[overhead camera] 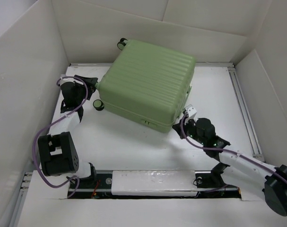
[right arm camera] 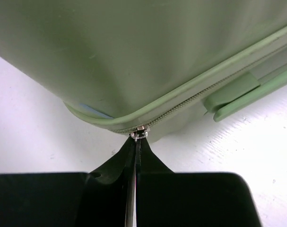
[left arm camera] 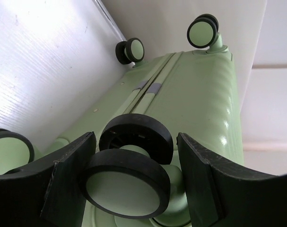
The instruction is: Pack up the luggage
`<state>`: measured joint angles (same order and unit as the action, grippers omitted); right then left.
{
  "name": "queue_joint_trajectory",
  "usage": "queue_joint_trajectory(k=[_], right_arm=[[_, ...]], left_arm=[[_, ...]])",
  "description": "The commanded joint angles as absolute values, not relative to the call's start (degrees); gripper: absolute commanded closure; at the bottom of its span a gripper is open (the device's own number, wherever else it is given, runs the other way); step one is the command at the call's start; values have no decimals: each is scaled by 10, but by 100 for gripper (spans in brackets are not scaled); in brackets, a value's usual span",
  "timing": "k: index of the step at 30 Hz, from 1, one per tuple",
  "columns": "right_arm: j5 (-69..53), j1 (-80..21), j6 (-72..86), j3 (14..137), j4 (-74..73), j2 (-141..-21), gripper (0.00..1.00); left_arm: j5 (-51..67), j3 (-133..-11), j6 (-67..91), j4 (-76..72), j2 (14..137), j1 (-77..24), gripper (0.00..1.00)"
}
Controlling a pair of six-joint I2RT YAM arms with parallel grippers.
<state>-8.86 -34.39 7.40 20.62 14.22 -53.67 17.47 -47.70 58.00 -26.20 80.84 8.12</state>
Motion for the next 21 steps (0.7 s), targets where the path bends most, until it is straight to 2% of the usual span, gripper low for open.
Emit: queue_joint_trajectory(k=[1, 6, 8, 10, 11, 14, 16, 17, 18, 19, 20, 21], right_arm=[[-42, -404, 126, 214, 204, -471, 100], [43, -518, 185, 190, 161, -439, 100], [65, -519, 185, 196, 133, -450, 100], [73, -512, 179, 220, 125, -463, 100], [67, -512, 171, 226, 117, -480, 100], [51, -498, 166, 245, 117, -503, 100], [46, -486, 160, 255, 117, -520, 100], [33, -476, 160, 263, 117, -520, 100], [25, -469, 153, 263, 117, -528, 100], [17, -461, 153, 271, 117, -534, 100], [-1, -444, 146, 272, 117, -534, 100], [-11, -434, 146, 286, 117, -540, 100]], left_arm=[[267, -462, 563, -339, 795, 55, 100], [267, -451, 576, -354, 795, 55, 100], [267, -451, 570, -318, 790, 55, 100], [227, -477, 529, -220, 771, 55, 74], [204, -477, 516, -193, 733, 55, 41], [100, -477, 484, -119, 626, 55, 0], [66, -483, 466, -75, 578, 55, 0], [74, -483, 452, -75, 555, 55, 7], [88, -476, 428, -75, 508, 33, 24], [115, -464, 420, -75, 490, 15, 67], [140, -428, 420, -75, 476, -3, 81], [160, -408, 420, -75, 455, -39, 91]])
